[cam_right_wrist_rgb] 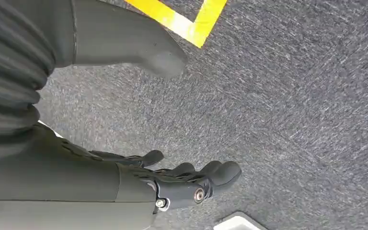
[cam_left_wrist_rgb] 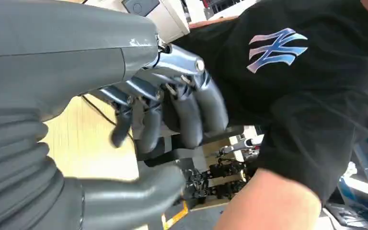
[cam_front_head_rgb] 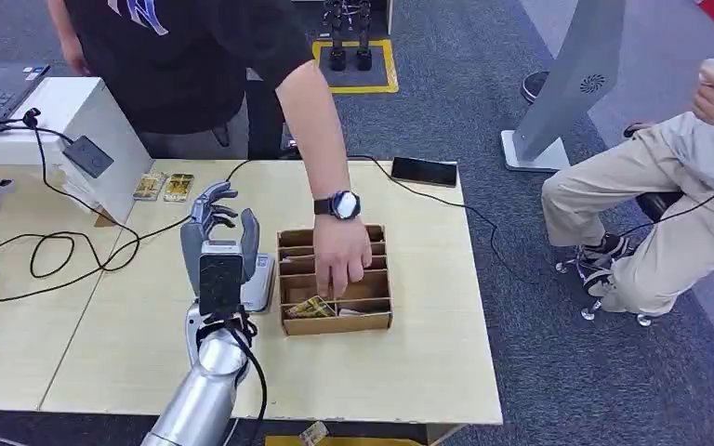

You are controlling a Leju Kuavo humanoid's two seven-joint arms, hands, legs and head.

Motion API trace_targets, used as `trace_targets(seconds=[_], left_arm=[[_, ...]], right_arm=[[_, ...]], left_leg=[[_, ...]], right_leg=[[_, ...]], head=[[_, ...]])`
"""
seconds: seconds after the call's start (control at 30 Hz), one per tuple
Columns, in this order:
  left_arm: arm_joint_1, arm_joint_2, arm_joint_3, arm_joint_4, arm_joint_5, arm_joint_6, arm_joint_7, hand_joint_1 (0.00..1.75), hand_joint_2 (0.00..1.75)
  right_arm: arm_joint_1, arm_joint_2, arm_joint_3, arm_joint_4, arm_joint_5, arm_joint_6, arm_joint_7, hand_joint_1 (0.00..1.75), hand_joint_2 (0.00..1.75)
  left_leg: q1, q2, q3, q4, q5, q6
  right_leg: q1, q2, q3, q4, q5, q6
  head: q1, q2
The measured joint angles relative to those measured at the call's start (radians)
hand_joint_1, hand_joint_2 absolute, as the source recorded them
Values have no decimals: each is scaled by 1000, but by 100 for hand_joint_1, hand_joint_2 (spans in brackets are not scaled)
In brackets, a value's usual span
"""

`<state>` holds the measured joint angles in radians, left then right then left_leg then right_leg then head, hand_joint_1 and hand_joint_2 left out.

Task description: Pass the card to the sensor for recognition and then transmit it.

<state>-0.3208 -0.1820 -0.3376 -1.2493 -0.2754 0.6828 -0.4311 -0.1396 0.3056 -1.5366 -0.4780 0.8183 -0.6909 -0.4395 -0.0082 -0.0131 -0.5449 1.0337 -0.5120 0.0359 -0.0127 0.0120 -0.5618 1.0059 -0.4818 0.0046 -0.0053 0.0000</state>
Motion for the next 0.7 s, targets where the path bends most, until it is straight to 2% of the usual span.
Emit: trace_targets(seconds=[0.17, 0.5, 0.7], left_arm=[[3, 9, 0, 0, 3, 9, -33, 0, 175], [4, 19, 0, 0, 2, 11, -38, 0, 175], [18, 22, 0, 0, -78, 13, -87, 0, 175]], right_arm=[[-1, 0, 0, 8, 6, 0, -6, 0, 175], [-1, 0, 0, 15, 8, 0, -6, 0, 175], [-1, -4, 0, 24, 12, 0, -20, 0, 175]], left_leg=[[0, 0, 0, 0, 0, 0], [0, 0, 0, 0, 0, 0], [0, 0, 0, 0, 0, 0]], right_leg=[[0, 0, 0, 0, 0, 0], [0, 0, 0, 0, 0, 0], [0, 0, 0, 0, 0, 0]], head=[[0, 0], [0, 0], [0, 0]])
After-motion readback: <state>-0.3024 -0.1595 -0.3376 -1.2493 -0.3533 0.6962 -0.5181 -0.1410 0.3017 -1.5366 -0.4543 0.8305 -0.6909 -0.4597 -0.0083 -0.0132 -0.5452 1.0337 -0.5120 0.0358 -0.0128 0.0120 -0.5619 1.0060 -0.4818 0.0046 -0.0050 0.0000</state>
